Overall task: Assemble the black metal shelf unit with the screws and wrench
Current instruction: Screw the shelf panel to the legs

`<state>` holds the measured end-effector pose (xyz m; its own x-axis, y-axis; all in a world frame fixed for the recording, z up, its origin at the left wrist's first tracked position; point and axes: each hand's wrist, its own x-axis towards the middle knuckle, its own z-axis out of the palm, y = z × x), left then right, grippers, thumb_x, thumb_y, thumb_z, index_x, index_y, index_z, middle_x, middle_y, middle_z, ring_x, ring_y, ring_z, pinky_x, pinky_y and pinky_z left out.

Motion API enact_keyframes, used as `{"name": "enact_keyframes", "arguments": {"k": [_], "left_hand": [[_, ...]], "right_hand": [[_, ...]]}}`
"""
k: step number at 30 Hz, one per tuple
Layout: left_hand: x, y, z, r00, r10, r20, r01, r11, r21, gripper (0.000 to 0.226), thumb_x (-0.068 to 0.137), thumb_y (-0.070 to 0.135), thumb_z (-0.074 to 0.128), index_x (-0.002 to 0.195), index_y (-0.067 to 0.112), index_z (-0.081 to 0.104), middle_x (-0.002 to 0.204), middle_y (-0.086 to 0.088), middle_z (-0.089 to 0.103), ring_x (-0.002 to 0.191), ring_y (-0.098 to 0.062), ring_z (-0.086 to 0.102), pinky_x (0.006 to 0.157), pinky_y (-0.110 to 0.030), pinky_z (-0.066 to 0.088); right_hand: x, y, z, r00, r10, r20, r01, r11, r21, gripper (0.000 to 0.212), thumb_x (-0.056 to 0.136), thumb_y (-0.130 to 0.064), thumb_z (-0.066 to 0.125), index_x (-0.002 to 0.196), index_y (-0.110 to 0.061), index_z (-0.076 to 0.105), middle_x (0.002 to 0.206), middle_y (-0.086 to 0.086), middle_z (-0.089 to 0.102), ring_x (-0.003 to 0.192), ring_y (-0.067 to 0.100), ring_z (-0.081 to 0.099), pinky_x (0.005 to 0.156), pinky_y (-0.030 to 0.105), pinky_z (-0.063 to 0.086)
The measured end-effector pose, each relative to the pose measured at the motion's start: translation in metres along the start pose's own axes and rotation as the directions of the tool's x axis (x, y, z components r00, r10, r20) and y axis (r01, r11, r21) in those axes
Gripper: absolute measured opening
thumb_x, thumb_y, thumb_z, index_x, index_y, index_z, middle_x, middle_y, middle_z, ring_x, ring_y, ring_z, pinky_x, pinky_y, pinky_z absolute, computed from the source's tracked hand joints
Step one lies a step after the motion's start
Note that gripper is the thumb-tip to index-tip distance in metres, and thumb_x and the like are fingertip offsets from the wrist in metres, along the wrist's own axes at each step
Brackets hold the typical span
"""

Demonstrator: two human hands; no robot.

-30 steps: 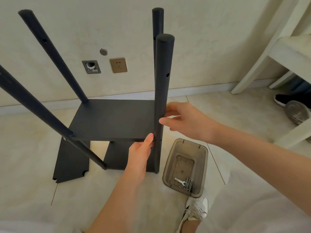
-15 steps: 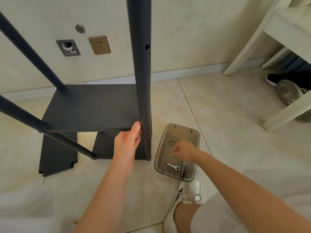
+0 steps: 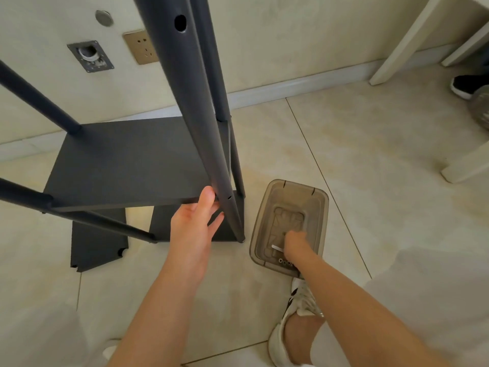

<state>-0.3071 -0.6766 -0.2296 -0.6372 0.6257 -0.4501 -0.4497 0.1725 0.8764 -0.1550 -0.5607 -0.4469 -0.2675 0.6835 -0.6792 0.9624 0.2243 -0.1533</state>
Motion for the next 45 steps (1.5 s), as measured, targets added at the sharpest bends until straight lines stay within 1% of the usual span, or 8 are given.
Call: {"name": "enact_keyframes", "arguments": {"k": [5, 8, 14, 20, 28, 31, 37, 45], "left_hand": [[-0.003, 0.003, -0.001, 1.0, 0.006, -0.006, -0.006, 1.0, -0.01, 0.083, 0.07, 0.053, 0.066, 0.126, -0.006, 0.055, 0.113, 0.004, 0.075, 0.118, -0.014, 0.066, 0.11, -0.047, 0.047], [-0.005, 0.004, 0.001, 1.0, 0.001, 0.001, -0.001, 1.0, -0.007, 0.082, 0.07, 0.052, 0.066, 0.128, -0.005, 0.053, 0.109, 0.006, 0.076, 0.117, -0.012, 0.067, 0.11, -0.046, 0.047], [-0.005, 0.003, 0.0, 1.0, -0.014, -0.011, 0.014, 1.0, -0.008, 0.065, 0.07, 0.053, 0.066, 0.116, 0.008, 0.056, 0.105, 0.009, 0.077, 0.114, -0.011, 0.068, 0.11, -0.045, 0.046], [-0.005, 0.003, 0.0, 1.0, -0.013, -0.024, 0.012, 1.0, -0.012, 0.064, 0.071, 0.052, 0.066, 0.115, 0.006, 0.056, 0.105, 0.005, 0.077, 0.115, -0.013, 0.068, 0.112, -0.045, 0.044], [-0.002, -0.001, -0.002, 1.0, -0.024, -0.014, 0.024, 1.0, -0.016, 0.024, 0.094, 0.038, 0.063, 0.092, 0.015, 0.07, 0.099, 0.007, 0.078, 0.107, -0.008, 0.071, 0.114, -0.042, 0.043], [0.003, -0.004, -0.003, 0.999, -0.05, -0.018, 0.05, 0.999, -0.022, 0.028, 0.097, 0.033, 0.063, 0.084, 0.009, 0.068, 0.101, -0.002, 0.078, 0.105, -0.009, 0.071, 0.112, -0.039, 0.045], [0.009, -0.005, -0.002, 0.996, -0.09, -0.002, 0.09, 0.995, -0.045, 0.032, 0.095, 0.035, 0.067, 0.089, 0.004, 0.059, 0.107, -0.007, 0.075, 0.104, -0.008, 0.071, 0.11, -0.034, 0.046], [0.013, -0.003, -0.005, 0.992, -0.11, 0.063, 0.114, 0.991, -0.064, 0.026, 0.095, 0.033, 0.067, 0.101, 0.008, 0.068, 0.094, 0.002, 0.078, 0.09, -0.005, 0.074, 0.081, -0.019, 0.055]], "right_hand": [[0.002, -0.004, 0.004, 0.994, 0.105, -0.012, -0.103, 0.988, 0.116, 0.038, 0.096, 0.005, 0.046, 0.134, 0.007, 0.046, 0.129, 0.022, 0.048, 0.114, 0.034, 0.054, 0.085, 0.034, 0.046], [0.0, -0.004, 0.001, 0.993, 0.119, -0.003, -0.117, 0.985, 0.129, 0.035, 0.093, 0.005, 0.052, 0.128, 0.004, 0.053, 0.122, 0.019, 0.055, 0.106, 0.03, 0.06, 0.079, 0.032, 0.048], [-0.003, -0.005, -0.001, 0.999, 0.041, 0.017, -0.042, 0.998, 0.051, 0.023, 0.088, 0.005, 0.061, 0.109, -0.003, 0.067, 0.109, 0.013, 0.064, 0.08, 0.025, 0.053, 0.068, 0.031, 0.045], [-0.009, -0.006, -0.002, 1.0, 0.003, 0.017, -0.004, 0.999, 0.044, 0.022, 0.086, 0.003, 0.066, 0.107, -0.005, 0.068, 0.106, 0.012, 0.064, 0.08, 0.025, 0.055, 0.068, 0.031, 0.045], [-0.023, -0.008, -0.024, 0.995, -0.027, -0.1, 0.027, 1.0, -0.002, 0.007, 0.088, -0.004, 0.065, 0.095, -0.006, 0.065, 0.091, 0.009, 0.064, 0.07, 0.023, 0.055, 0.062, 0.03, 0.046], [-0.037, -0.008, -0.039, 0.983, -0.005, -0.185, 0.029, 0.991, 0.131, 0.008, 0.092, -0.008, 0.057, 0.092, -0.007, 0.065, 0.088, 0.009, 0.066, 0.075, 0.023, 0.062, 0.063, 0.032, 0.05], [-0.092, -0.037, -0.084, 0.928, 0.127, -0.35, 0.187, 0.655, 0.732, 0.006, 0.088, -0.021, 0.072, 0.091, -0.018, 0.067, 0.086, -0.002, 0.068, 0.078, 0.014, 0.064, 0.071, 0.029, 0.052], [-0.176, -0.07, -0.132, 0.868, 0.087, -0.488, 0.406, 0.442, 0.8, 0.012, 0.081, -0.019, 0.08, 0.081, -0.024, 0.068, 0.077, -0.009, 0.071, 0.075, 0.005, 0.066, 0.063, 0.017, 0.048]]}}
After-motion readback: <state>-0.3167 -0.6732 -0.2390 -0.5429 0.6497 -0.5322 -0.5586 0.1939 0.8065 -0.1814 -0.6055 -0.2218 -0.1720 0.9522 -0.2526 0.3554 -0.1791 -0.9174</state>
